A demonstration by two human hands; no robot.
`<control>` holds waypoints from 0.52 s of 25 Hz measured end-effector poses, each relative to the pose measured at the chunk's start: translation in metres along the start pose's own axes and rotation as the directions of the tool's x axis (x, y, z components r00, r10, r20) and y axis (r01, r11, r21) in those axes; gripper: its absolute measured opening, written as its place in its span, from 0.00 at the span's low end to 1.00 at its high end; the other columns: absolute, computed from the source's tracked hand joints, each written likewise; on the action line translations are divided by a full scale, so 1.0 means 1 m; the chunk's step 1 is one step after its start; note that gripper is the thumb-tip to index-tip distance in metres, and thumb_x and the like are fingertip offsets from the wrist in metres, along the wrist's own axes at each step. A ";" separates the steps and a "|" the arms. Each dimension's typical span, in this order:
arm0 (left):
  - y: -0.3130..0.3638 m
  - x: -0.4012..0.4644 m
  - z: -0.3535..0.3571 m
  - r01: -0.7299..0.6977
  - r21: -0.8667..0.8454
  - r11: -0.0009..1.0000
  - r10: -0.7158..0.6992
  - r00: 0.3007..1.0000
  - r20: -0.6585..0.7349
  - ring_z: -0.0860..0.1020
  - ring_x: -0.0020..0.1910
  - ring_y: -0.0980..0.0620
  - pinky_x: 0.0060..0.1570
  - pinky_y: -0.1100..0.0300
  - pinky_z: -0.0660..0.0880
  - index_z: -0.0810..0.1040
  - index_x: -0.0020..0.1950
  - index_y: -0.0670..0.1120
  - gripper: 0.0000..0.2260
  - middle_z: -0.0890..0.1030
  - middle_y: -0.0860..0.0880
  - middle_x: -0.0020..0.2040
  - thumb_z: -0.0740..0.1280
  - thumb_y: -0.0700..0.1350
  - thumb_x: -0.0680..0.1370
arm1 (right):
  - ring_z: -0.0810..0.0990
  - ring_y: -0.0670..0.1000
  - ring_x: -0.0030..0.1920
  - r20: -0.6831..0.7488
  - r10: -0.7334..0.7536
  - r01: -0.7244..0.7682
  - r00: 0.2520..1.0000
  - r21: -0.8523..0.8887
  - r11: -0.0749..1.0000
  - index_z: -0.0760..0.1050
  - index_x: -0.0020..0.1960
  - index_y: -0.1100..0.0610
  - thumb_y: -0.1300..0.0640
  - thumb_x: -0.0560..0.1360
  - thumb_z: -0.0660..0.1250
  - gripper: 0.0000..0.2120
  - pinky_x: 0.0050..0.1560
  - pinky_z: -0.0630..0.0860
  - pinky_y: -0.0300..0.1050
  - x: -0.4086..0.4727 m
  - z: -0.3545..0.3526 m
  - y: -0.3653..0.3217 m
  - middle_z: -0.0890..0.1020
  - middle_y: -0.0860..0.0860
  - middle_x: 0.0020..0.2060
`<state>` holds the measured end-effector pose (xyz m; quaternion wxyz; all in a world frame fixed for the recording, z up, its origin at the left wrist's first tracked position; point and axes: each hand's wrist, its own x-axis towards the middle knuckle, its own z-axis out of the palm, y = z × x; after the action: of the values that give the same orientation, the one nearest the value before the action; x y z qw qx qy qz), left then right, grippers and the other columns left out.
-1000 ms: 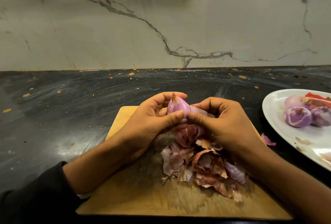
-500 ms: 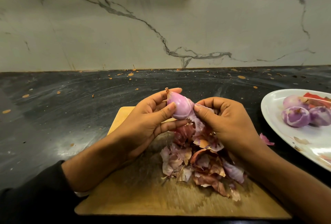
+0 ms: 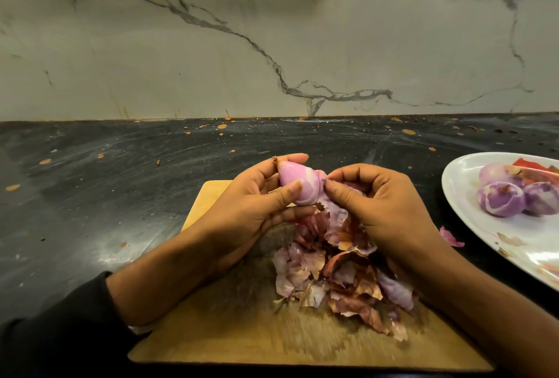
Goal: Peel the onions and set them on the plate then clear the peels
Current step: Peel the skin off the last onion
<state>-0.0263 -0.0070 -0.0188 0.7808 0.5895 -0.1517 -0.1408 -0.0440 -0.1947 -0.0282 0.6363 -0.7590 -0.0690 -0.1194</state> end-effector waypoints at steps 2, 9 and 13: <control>0.000 0.001 -0.001 0.003 -0.035 0.999 -0.003 1.000 -0.004 0.82 0.57 0.44 0.52 0.54 0.82 0.74 0.68 0.42 0.20 0.81 0.40 0.61 0.65 0.37 0.75 | 0.86 0.54 0.47 -0.008 0.045 -0.045 0.999 0.037 0.998 0.84 0.48 0.56 0.61 0.76 0.72 0.03 0.50 0.84 0.53 0.001 0.000 0.002 0.87 0.53 0.42; -0.001 0.002 -0.002 0.006 -0.072 0.997 -0.004 0.999 0.037 0.81 0.60 0.43 0.56 0.51 0.80 0.72 0.69 0.42 0.22 0.82 0.42 0.62 0.64 0.38 0.75 | 0.86 0.50 0.46 -0.104 0.062 -0.067 0.993 -0.047 0.997 0.83 0.50 0.50 0.62 0.79 0.68 0.08 0.50 0.84 0.54 0.003 -0.007 0.008 0.87 0.48 0.43; -0.001 0.001 -0.003 0.001 -0.038 0.999 0.001 1.000 0.031 0.80 0.62 0.43 0.58 0.51 0.80 0.71 0.70 0.43 0.22 0.81 0.44 0.63 0.64 0.40 0.75 | 0.85 0.47 0.45 -0.026 0.072 -0.072 0.997 0.010 0.997 0.83 0.50 0.51 0.64 0.80 0.64 0.12 0.42 0.83 0.43 0.000 -0.003 0.000 0.87 0.48 0.43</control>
<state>-0.0241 -0.0048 -0.0205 0.7893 0.5724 -0.1612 -0.1528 -0.0442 -0.1976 -0.0282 0.6444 -0.7565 -0.0335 -0.1061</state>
